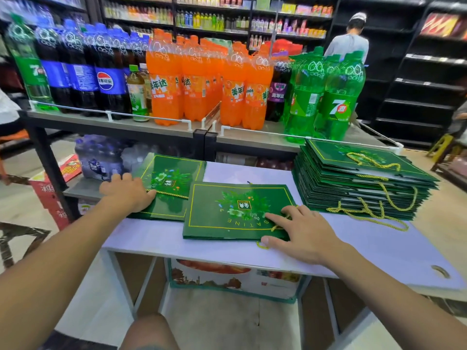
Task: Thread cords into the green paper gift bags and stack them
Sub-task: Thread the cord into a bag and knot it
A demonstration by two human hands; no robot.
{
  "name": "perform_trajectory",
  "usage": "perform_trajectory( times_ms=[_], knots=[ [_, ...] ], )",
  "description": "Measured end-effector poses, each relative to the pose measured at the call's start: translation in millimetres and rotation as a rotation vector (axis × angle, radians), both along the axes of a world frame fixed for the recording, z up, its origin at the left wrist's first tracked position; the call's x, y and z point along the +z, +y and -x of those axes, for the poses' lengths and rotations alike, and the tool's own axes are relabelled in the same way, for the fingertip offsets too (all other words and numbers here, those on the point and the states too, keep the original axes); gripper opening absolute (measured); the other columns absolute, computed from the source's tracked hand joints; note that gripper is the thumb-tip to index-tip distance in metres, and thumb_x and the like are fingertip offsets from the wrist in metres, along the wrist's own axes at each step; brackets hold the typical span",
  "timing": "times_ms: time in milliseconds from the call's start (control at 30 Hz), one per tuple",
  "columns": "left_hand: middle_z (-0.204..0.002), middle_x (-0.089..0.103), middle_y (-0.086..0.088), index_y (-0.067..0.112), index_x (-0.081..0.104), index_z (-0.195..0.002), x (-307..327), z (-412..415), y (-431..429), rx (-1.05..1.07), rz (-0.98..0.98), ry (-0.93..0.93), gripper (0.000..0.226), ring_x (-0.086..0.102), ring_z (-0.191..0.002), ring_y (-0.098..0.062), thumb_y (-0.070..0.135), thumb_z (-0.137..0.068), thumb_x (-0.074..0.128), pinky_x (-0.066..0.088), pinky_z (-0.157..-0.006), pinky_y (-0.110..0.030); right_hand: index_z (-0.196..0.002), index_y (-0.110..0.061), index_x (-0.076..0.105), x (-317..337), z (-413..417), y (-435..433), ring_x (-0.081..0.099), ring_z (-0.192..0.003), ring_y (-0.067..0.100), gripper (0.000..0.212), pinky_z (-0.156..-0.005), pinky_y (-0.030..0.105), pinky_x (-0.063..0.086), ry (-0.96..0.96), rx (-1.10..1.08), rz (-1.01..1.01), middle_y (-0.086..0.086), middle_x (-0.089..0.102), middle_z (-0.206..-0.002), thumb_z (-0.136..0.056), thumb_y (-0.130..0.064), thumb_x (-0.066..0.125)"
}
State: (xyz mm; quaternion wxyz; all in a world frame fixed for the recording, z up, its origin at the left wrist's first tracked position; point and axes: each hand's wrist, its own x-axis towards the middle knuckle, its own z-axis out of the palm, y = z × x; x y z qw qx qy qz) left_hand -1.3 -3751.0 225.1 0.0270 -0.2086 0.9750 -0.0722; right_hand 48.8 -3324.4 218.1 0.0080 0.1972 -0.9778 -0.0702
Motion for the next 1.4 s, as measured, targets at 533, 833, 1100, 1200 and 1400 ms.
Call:
perform_trajectory(
  times_ms=[533,833,1100,1200,1400],
  knots=[
    [-0.169,0.017,0.016,0.043,0.024,-0.159,-38.8,-18.5,68.1,-0.682,-0.289,0.128,0.051,0.019,-0.156,-0.012,0.050,-0.109,0.022,0.012,-0.126,-0.048,-0.098,-0.033,0.055,21.2,22.3,51.4,0.062,-0.093,0.011,0.009,-0.084,0.041,0.052,0.048,0.083,0.336,-0.016,0.066,-0.097,-0.105,-0.035,0.050],
    [-0.169,0.019,0.015,0.045,0.024,-0.158,-31.7,-15.7,72.6,-0.646,-0.259,0.070,0.049,0.017,-0.156,-0.012,0.051,-0.109,0.021,0.009,-0.126,-0.055,-0.096,-0.029,0.063,72.9,5.8,32.3,0.052,-0.061,0.023,0.013,-0.061,0.046,0.050,-0.141,0.108,0.814,0.004,0.058,-0.067,-0.104,-0.021,0.058],
    [-0.169,0.019,0.013,0.038,0.025,-0.159,-17.3,-19.1,93.1,-0.689,-0.192,0.020,0.050,0.010,-0.158,-0.012,0.046,-0.111,0.021,0.002,-0.126,-0.057,-0.130,-0.004,0.065,119.5,8.8,-10.2,0.074,-0.099,0.027,0.038,-0.083,0.036,0.061,-0.815,0.007,1.337,0.015,0.074,-0.118,-0.105,0.002,0.036],
    [-0.165,0.029,0.012,0.036,0.038,-0.155,-16.1,-21.0,101.2,-0.761,-0.219,0.104,0.045,0.019,-0.155,-0.012,0.040,-0.111,0.031,0.010,-0.126,-0.054,-0.128,-0.010,0.067,107.0,18.0,-20.8,0.074,-0.106,0.024,0.028,-0.092,0.037,0.060,-0.687,-0.001,1.211,0.011,0.076,-0.116,-0.103,-0.003,0.055],
    [-0.140,0.057,0.015,0.031,0.063,-0.135,-19.4,-52.8,113.1,-0.957,-0.445,0.269,0.035,0.050,-0.129,-0.008,0.042,-0.107,0.044,0.044,-0.109,-0.037,-0.087,-0.032,0.073,60.6,34.4,-13.0,0.067,-0.082,0.013,0.008,-0.078,0.034,0.057,-0.104,-0.081,0.299,-0.010,0.073,-0.086,-0.091,-0.037,0.068]
  ],
)
